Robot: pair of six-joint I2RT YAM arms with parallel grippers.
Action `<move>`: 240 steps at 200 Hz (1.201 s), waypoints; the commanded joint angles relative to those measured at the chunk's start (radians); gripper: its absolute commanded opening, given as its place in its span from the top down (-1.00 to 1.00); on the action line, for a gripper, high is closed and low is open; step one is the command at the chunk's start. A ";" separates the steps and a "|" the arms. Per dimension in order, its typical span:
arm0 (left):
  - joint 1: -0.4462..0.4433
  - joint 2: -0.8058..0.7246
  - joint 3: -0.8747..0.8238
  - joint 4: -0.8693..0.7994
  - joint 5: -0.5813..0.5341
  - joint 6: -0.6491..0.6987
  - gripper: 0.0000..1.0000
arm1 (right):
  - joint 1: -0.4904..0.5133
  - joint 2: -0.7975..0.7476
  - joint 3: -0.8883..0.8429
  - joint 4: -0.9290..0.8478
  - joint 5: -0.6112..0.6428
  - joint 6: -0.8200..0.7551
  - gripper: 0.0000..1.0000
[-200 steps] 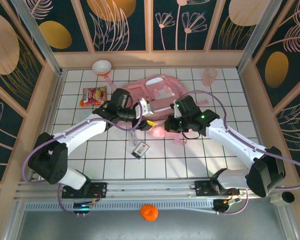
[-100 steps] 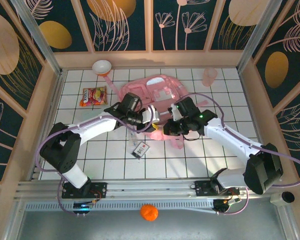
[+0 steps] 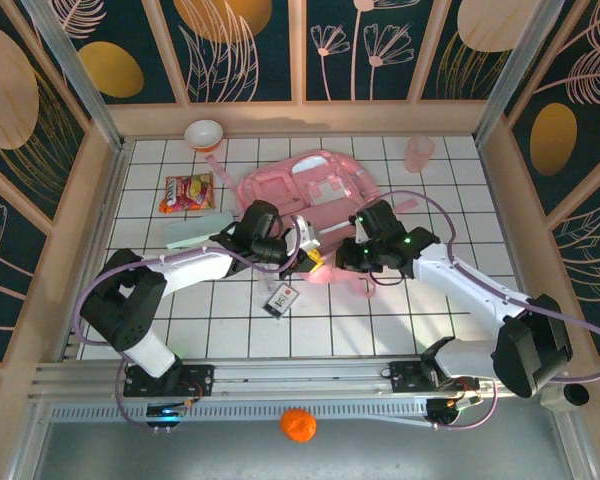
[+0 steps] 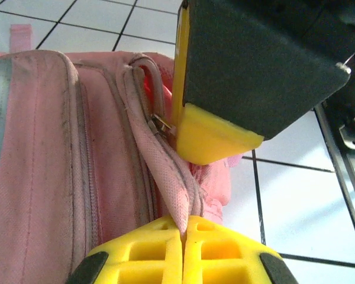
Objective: Pack the student bag
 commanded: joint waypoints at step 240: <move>0.167 -0.087 0.035 -0.176 -0.202 0.304 0.87 | 0.014 -0.037 -0.008 0.053 -0.055 -0.128 1.00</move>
